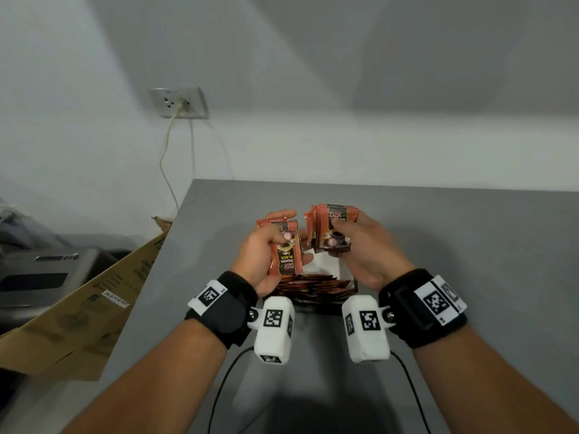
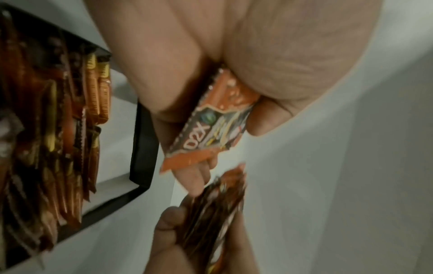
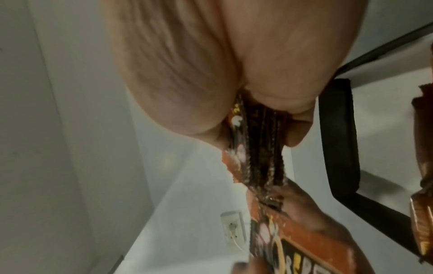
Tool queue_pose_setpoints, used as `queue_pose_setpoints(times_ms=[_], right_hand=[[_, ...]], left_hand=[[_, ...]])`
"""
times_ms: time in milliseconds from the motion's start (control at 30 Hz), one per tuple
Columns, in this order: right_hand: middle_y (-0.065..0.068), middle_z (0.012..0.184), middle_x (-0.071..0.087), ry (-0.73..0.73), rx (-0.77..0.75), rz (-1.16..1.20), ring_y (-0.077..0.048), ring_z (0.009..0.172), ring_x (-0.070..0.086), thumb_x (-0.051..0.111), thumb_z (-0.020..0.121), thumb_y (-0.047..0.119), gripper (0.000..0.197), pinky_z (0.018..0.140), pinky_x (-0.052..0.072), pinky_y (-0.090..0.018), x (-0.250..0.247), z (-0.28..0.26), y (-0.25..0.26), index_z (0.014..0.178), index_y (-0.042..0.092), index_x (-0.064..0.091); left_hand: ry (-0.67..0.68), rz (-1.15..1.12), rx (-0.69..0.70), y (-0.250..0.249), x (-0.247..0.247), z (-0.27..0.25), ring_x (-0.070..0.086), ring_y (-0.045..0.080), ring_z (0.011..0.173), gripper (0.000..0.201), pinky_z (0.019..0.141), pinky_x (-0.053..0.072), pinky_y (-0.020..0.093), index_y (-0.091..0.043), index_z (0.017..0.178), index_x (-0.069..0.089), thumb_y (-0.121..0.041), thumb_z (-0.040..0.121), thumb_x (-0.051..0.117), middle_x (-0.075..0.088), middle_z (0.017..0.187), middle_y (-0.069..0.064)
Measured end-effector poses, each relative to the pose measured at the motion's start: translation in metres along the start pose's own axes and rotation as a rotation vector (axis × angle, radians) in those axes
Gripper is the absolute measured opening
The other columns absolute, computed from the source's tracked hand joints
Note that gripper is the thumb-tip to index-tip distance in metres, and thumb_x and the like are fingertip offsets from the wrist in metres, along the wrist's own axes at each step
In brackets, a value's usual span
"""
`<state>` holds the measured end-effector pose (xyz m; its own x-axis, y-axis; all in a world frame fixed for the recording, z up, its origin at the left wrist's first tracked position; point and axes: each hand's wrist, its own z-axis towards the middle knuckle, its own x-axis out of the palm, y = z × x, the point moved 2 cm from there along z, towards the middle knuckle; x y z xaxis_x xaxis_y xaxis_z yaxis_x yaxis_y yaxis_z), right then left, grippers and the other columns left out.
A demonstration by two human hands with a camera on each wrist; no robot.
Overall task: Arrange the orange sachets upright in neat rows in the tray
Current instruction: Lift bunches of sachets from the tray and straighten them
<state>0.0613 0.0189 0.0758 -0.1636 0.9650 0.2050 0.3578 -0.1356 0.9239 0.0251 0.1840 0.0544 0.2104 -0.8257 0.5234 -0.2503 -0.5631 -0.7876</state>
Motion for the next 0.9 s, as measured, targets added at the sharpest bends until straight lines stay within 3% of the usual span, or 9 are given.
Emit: queue_pose_setpoints(times_ms=[100,200,300,433,567,667,767,900], right_hand=[[-0.011,0.107,0.074,0.02,0.001,0.108,-0.021,0.085,0.063,0.049,0.103,0.011,0.024,0.066,0.043,-0.03,-0.013,-0.002,-0.001,0.123,0.01,0.063],[-0.012,0.106,0.072,0.056,-0.003,0.186,-0.021,0.082,0.063,0.05,0.102,0.011,0.028,0.068,0.042,-0.031,-0.019,-0.01,-0.005,0.127,0.005,0.062],[-0.016,0.111,0.073,0.11,0.004,0.23,-0.023,0.085,0.068,0.049,0.102,0.009,0.029,0.071,0.046,-0.033,-0.019,-0.017,-0.01,0.126,0.0,0.062],[-0.017,0.114,0.073,0.164,0.005,0.145,-0.025,0.097,0.071,0.047,0.103,0.006,0.027,0.086,0.055,-0.035,-0.014,-0.022,-0.011,0.124,0.002,0.063],[-0.017,0.115,0.073,0.209,0.059,0.056,-0.025,0.098,0.072,0.048,0.102,0.007,0.027,0.081,0.058,-0.033,-0.007,-0.023,-0.013,0.125,0.005,0.063],[-0.021,0.117,0.071,0.171,0.081,0.096,-0.027,0.096,0.072,0.048,0.102,0.007,0.027,0.083,0.057,-0.036,-0.005,-0.022,-0.015,0.123,0.001,0.064],[-0.024,0.119,0.069,0.094,0.046,0.163,-0.032,0.1,0.066,0.05,0.101,0.008,0.025,0.092,0.048,-0.04,-0.01,-0.019,-0.018,0.118,0.001,0.067],[-0.019,0.114,0.072,0.133,0.065,0.175,-0.027,0.097,0.07,0.049,0.102,0.008,0.027,0.083,0.055,-0.037,-0.008,-0.021,-0.023,0.123,0.002,0.063]], left_hand=[[0.037,-0.103,-0.067,0.0,-0.008,0.0,0.07,0.038,0.093,0.052,0.078,0.058,0.054,-0.01,0.132,0.056,0.005,0.086,0.035,0.065,0.107,0.029],[0.013,-0.076,-0.05,0.003,-0.012,0.002,0.067,0.043,0.107,0.05,0.09,0.053,0.062,-0.012,0.135,0.056,0.009,0.09,0.048,0.064,0.123,0.027],[-0.011,0.007,-0.032,0.004,-0.011,0.001,0.067,0.042,0.108,0.048,0.085,0.056,0.06,-0.011,0.135,0.056,0.008,0.091,0.056,0.062,0.128,0.025],[-0.001,0.185,-0.006,0.006,-0.007,-0.001,0.069,0.029,0.091,0.044,0.078,0.056,0.048,-0.014,0.13,0.059,0.005,0.091,0.062,0.068,0.114,0.017],[0.064,0.268,-0.001,0.004,-0.001,-0.003,0.069,0.029,0.092,0.044,0.084,0.056,0.051,-0.014,0.122,0.063,0.013,0.088,0.059,0.072,0.105,0.015],[0.058,0.249,0.021,0.005,0.001,-0.002,0.066,0.034,0.092,0.047,0.083,0.056,0.049,-0.013,0.121,0.062,0.019,0.086,0.057,0.071,0.103,0.017],[-0.005,0.164,0.039,0.007,-0.004,-0.001,0.06,0.037,0.091,0.056,0.073,0.057,0.047,-0.012,0.128,0.056,0.02,0.082,0.06,0.066,0.109,0.019],[-0.046,0.084,0.071,0.01,-0.004,0.001,0.068,0.028,0.087,0.065,0.066,0.06,0.04,-0.014,0.132,0.05,0.026,0.081,0.055,0.064,0.106,0.017]])
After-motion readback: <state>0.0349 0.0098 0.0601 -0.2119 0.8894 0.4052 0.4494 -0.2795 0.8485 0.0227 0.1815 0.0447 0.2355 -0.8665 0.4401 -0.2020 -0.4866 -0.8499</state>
